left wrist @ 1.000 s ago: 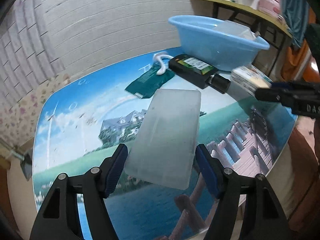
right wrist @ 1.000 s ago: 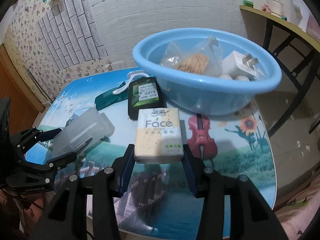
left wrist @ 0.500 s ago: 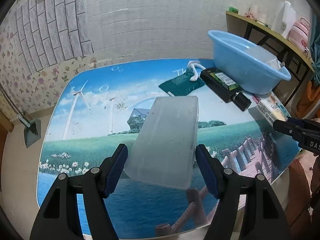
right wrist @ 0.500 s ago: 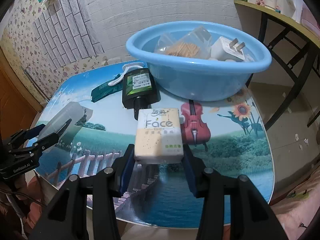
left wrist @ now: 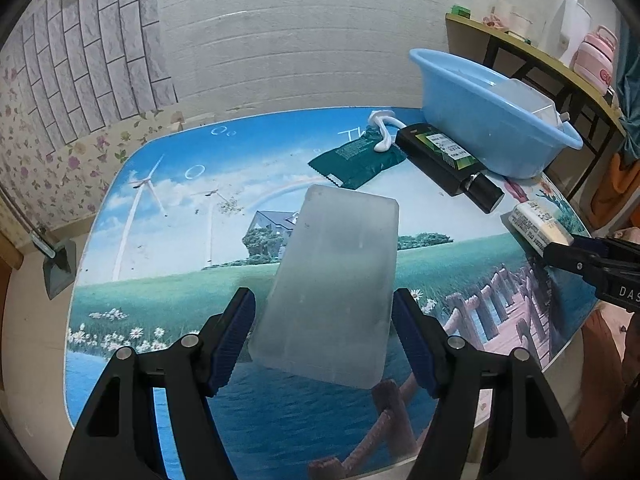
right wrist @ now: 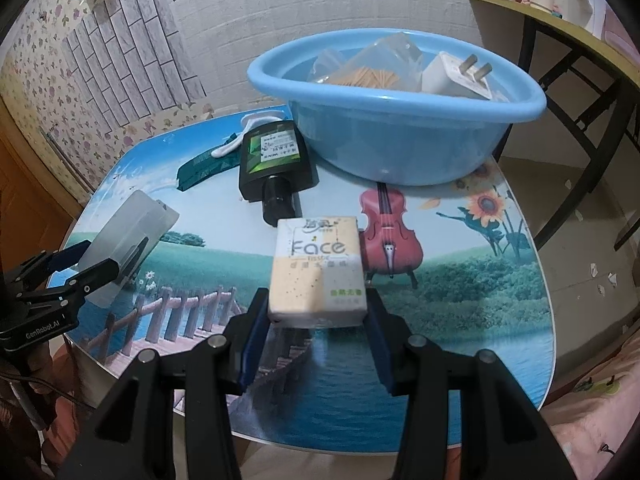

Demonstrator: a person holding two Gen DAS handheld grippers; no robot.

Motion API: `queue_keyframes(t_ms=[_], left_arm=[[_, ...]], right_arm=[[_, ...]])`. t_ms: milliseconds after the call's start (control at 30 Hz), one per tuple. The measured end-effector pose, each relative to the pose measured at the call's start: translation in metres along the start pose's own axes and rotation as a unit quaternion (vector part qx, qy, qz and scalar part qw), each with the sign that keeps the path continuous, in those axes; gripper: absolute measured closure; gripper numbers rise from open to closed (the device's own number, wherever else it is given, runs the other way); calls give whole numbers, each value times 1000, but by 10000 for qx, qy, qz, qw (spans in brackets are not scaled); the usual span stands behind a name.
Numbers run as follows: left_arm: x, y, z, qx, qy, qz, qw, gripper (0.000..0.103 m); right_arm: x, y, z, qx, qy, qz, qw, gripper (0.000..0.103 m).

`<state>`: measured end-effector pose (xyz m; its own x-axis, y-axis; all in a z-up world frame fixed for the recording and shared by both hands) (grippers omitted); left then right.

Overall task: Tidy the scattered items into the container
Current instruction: 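Grasp the clear plastic box with the left tool while the right tool grasps the Face tissue pack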

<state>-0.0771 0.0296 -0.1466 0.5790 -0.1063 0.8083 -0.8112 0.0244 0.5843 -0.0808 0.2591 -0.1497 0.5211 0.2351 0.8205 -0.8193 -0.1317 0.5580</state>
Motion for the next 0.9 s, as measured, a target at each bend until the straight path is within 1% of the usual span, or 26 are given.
queue_keyframes(t_ms=[200,333,400,533,600,667,767,900], left_arm=[[-8,4,-4,-76,-39,21,10000,33],[-12,5,-5,-8,-148,11,9999,33],[-17,3,-6,5,-221,72,9997,33],[-18,5,-9,-94,-214,18,9997,32],[-18,6,-9,-83,-259,-29,9996,32],[-18,6,-8,-65,-255,-80,9996,32],[-20,8,-7,-88,-225,-119,9996,30],[-23,9,-10,-199,-183,-154,9995,28]], right_arm=[[-5,-1,4,-1,18,65,10000,57],[-9,-2,5,71,-25,105,9999,57],[-11,-1,7,105,-34,106,9999,57],[-13,1,8,178,-109,56,9998,57],[-13,2,8,178,-105,26,9998,57],[-15,2,10,292,-190,-34,9994,57],[-16,3,11,406,-260,-94,9988,56],[-16,6,7,339,-161,-138,9992,56]])
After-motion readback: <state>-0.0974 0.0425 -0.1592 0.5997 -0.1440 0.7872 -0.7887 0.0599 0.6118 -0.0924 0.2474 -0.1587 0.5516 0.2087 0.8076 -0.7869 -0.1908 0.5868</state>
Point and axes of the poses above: each gripper's, at about its wrist camera, not at the fingertips, and x roughly against the way its jaws point, z to its left, y to its top, the point moved 7 cm from there along -x, roughly the way its jaws point, and after that the axes turned 3 degrees about x, right-handed, at the moved point
